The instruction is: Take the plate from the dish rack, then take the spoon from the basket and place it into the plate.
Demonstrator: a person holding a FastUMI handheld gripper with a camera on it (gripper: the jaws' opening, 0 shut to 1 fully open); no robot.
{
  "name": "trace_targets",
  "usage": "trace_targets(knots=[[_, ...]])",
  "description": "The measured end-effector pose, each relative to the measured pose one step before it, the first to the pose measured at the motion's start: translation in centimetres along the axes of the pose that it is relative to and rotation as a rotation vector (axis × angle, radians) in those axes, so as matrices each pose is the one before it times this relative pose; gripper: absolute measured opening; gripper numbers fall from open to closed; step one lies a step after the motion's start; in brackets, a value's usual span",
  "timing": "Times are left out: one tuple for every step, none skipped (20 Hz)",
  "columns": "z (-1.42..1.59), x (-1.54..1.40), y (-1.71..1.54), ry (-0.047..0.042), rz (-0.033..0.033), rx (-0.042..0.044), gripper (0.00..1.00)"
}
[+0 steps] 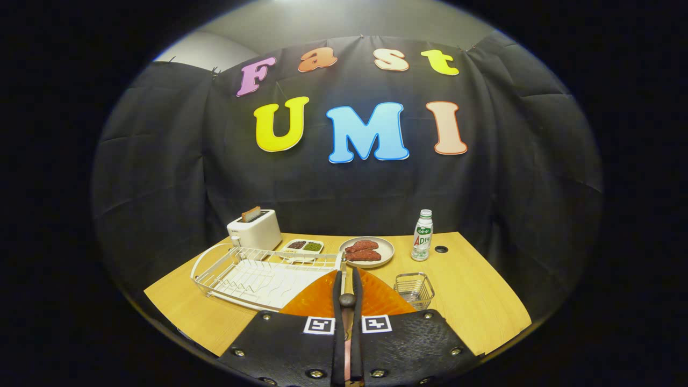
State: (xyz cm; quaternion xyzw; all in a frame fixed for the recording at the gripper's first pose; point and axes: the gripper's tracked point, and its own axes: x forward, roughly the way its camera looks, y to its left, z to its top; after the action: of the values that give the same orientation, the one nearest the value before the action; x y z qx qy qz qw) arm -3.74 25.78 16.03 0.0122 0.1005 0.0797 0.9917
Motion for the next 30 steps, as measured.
trace_targets(knots=[[-0.522, 0.203, 0.622, 0.00982, 0.00826, -0.00035, 0.04], [-0.352, 0.121, 0.607, 0.00827, 0.00920, -0.00099, 0.04], [-0.515, 0.268, 0.607, 0.00895, 0.00813, -0.00320, 0.04], [-0.428, 0.330, 0.544, 0.01167, 0.00980, -0.00165, 0.04], [-0.568, 0.334, 0.758, 0.01333, 0.01256, 0.00058, 0.04], [-0.518, 0.377, 0.806, 0.01324, 0.01462, 0.00238, 0.04], [-0.384, 0.368, 0.753, 0.00914, 0.01456, 0.00129, 0.04], [-0.325, 0.504, 0.789, 0.00663, 0.01407, -0.00387, 0.04], [-0.355, 0.445, 0.738, 0.00859, 0.01495, -0.00421, 0.04], [-0.376, 0.429, 0.851, 0.01093, 0.01679, -0.00475, 0.04], [-0.554, 0.531, 0.893, 0.00961, 0.01911, -0.00381, 0.04], [-0.332, 0.450, 0.597, 0.00788, 0.01516, -0.00126, 0.04], [-0.366, 0.423, 0.726, 0.00633, 0.01142, -0.00126, 0.04], [-0.203, 0.307, 0.501, 0.00018, 0.00572, -0.00087, 0.04], [-0.438, 0.330, 0.433, 0.00178, 0.00019, -0.00597, 0.04], [-0.514, 0.431, 0.129, 0.01059, -0.00445, -0.00612, 0.04], [-0.409, 0.174, 0.229, 0.01738, 0.00303, -0.00441, 0.06], [-0.601, 0.045, 0.096, 0.01931, 0.00097, -0.00514, 0.10], [-0.304, -0.076, 0.127, 0.00586, 0.00800, 0.00159, 0.10], [0.121, -0.131, -0.026, -0.00127, -0.00133, 0.00245, 0.13], [-0.161, -0.076, -0.211, 0.00242, -0.00175, 0.00309, 0.13], [-0.144, -0.017, -0.100, 0.00237, -0.00097, 0.00225, 0.13], [0.119, -0.109, -0.219, 0.00117, -0.00081, 0.00169, 0.13], [0.040, -0.109, -0.247, 0.00142, 0.00094, 0.00271, 0.13], [-0.041, -0.145, -0.319, 0.00226, -0.00428, 0.00147, 0.13], [0.410, -0.265, -0.509, -0.00601, -0.00804, -0.00127, 0.14], [0.278, -0.088, -0.334, -0.00906, -0.00022, 0.00198, 0.15], [0.462, -0.399, -0.477, -0.00550, -0.00420, 0.00057, 0.16], [0.441, -0.322, -0.520, -0.00760, -0.00793, -0.00236, 0.16], [0.718, -0.407, -0.600, -0.01560, -0.00602, -0.00428, 0.16]])
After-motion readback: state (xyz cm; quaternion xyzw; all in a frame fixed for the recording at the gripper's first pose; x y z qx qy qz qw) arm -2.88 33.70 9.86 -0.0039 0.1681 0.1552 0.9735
